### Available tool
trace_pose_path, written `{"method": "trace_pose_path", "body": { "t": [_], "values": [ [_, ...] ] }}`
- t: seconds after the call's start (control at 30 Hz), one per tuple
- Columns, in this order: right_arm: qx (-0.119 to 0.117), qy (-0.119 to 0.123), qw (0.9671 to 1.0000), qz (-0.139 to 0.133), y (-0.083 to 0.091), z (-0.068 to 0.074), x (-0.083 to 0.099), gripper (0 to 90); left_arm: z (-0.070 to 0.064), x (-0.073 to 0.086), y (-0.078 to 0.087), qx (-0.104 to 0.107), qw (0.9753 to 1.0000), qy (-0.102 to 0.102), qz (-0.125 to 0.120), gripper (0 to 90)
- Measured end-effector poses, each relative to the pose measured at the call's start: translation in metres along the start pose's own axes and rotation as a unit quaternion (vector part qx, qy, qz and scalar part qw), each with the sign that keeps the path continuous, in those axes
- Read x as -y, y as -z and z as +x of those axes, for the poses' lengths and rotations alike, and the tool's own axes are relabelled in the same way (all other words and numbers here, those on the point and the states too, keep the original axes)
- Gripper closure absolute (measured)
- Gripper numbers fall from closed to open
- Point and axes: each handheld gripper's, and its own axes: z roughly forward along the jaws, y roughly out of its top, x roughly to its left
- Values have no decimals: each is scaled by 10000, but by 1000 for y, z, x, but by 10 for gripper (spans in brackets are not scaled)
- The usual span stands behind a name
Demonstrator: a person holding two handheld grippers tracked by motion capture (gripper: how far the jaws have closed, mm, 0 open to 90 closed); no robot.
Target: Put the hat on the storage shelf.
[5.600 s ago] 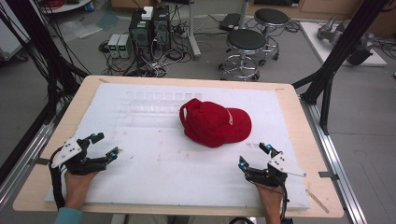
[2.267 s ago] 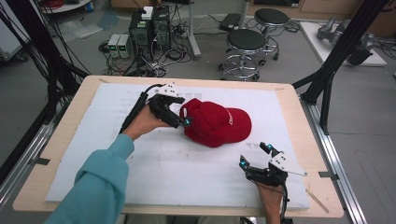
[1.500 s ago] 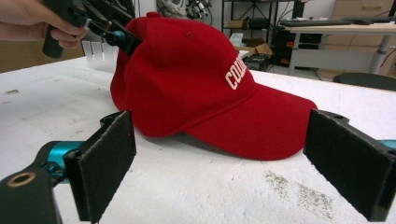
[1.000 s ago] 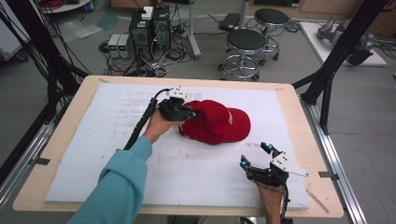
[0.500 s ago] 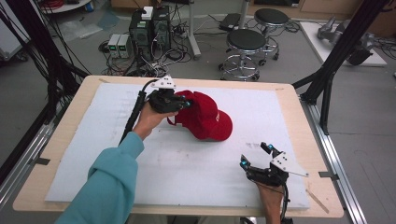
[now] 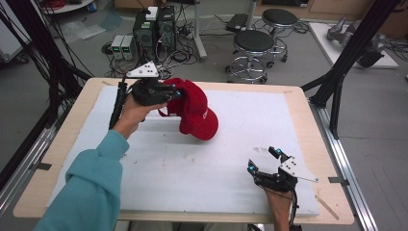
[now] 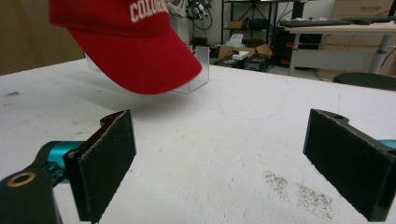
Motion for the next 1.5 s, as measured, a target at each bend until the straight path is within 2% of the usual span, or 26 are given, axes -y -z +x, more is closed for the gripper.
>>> {"method": "trace_pose_path", "body": {
  "t": [0.07, 0.17, 0.23, 0.43, 0.5, 0.7, 0.8, 0.87, 0.93, 0.97, 1.07, 1.1, 1.13, 1.27, 1.33, 1.37, 1.4, 1.43, 1.47, 1.5],
  "values": [
    [-7, 0, 10000, 18, 0, 0, 0, 82, 1, -4, 12, 45, 9999, 6, -101, 840],
    [-13, 10, 10000, 28, 0, 0, 0, 82, 0, -6, 20, 108, 9999, 35, -117, 840],
    [-55, -27, 10000, 51, -1, 0, 0, 82, -3, -7, 32, 198, 9997, 54, -135, 840],
    [-204, -37, 9995, 238, -4, -2, -2, 82, -6, -8, 49, 334, 9994, 19, -83, 840],
    [-326, 40, 9986, 424, -8, -1, -4, 82, -8, -8, 52, 376, 9993, -24, -49, 840],
    [-549, 2, 9973, 478, -12, 0, -10, 82, -11, -6, 59, 450, 9990, -63, 53, 840],
    [-792, 23, 9955, 516, -16, 4, -25, 82, -13, -5, 60, 498, 9986, -78, 146, 840],
    [-846, 60, 9952, 498, -17, 5, -29, 82, -14, -5, 60, 518, 9985, -81, 161, 840],
    [-1040, 79, 9934, 486, -21, 8, -43, 81, -16, -4, 59, 671, 9976, -79, 160, 840],
    [-1040, 79, 9934, 486, -21, 8, -43, 81, -16, -4, 59, 671, 9976, -79, 160, 840],
    [-1282, 154, 9905, 465, -30, 15, -60, 81, -20, -5, 57, 742, 9968, -119, 275, 840],
    [-1282, 154, 9905, 465, -30, 15, -60, 81, -21, -5, 56, 766, 9965, -128, 310, 840],
    [-1403, 167, 9889, 466, -34, 19, -69, 81, -22, -5, 56, 792, 9961, -161, 349, 840],
    [-1685, 189, 9845, 438, -43, 26, -85, 81, -27, -6, 54, 891, 9949, -230, 420, 840],
    [-1794, 235, 9825, 439, -48, 30, -93, 81, -31, -6, 54, 935, 9941, -316, 450, 840],
    [-1794, 235, 9825, 439, -48, 30, -93, 81, -31, -6, 54, 935, 9941, -316, 450, 840],
    [-1937, 270, 9796, 457, -53, 34, -99, 81, -34, -6, 53, 979, 9937, -326, 446, 840],
    [-1937, 270, 9796, 457, -53, 34, -99, 81, -34, -6, 53, 979, 9937, -326, 446, 840],
    [-2071, 323, 9765, 496, -60, 38, -106, 82, -35, -7, 52, 1001, 9933, -349, 459, 840],
    [-2071, 323, 9765, 496, -60, 38, -106, 82, -36, -7, 52, 1015, 9931, -352, 471, 840]
  ]
}}
